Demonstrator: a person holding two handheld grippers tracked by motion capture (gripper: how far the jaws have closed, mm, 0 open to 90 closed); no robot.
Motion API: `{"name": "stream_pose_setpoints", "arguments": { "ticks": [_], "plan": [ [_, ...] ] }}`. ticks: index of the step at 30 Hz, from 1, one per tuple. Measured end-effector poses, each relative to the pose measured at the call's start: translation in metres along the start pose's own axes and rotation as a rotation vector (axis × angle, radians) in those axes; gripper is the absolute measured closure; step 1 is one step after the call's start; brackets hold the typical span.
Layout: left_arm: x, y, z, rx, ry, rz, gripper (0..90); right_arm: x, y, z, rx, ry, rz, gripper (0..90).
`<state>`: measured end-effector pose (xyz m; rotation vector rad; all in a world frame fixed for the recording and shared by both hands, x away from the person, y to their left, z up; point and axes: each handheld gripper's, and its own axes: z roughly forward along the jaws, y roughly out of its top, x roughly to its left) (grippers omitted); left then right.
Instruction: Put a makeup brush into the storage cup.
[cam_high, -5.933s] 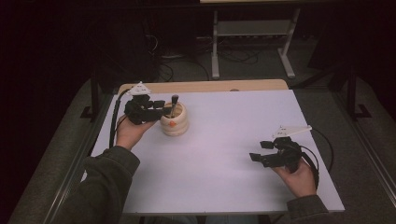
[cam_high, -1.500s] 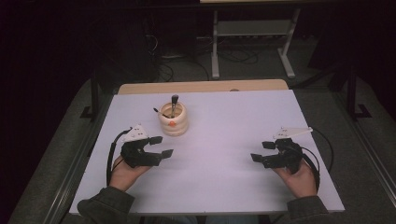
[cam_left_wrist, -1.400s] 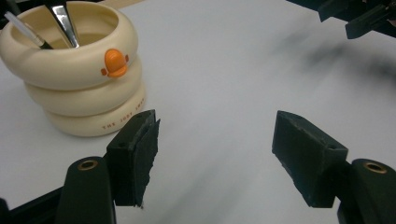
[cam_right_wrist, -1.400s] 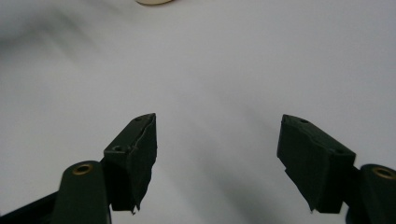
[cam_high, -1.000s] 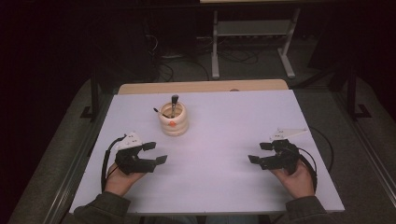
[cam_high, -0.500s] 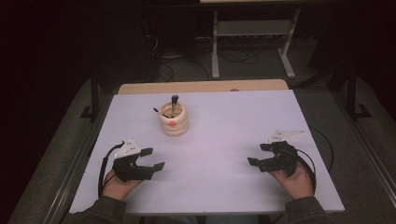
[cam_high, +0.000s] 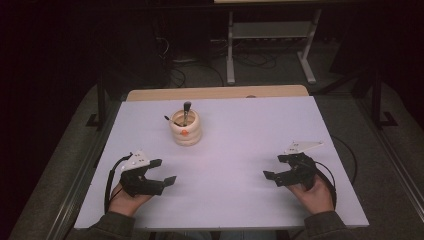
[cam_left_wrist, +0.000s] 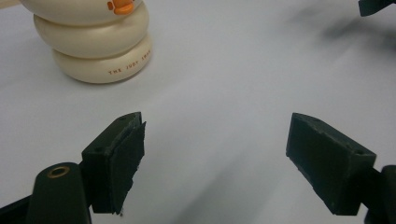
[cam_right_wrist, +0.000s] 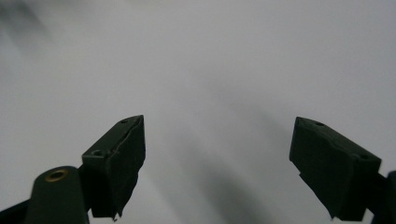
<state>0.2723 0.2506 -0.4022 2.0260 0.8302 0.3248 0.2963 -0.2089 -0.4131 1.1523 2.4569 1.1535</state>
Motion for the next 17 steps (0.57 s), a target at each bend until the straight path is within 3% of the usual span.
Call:
{"name": "stream_pose_setpoints", "arguments": {
  "ticks": [17],
  "plan": [
    [0.0016,-0.0004,0.0002,0.004,0.003,0.01,19.2,0.0011,0.0,-0.0002,-0.012,-0.002,-0.019,17.3]
  ]
}}
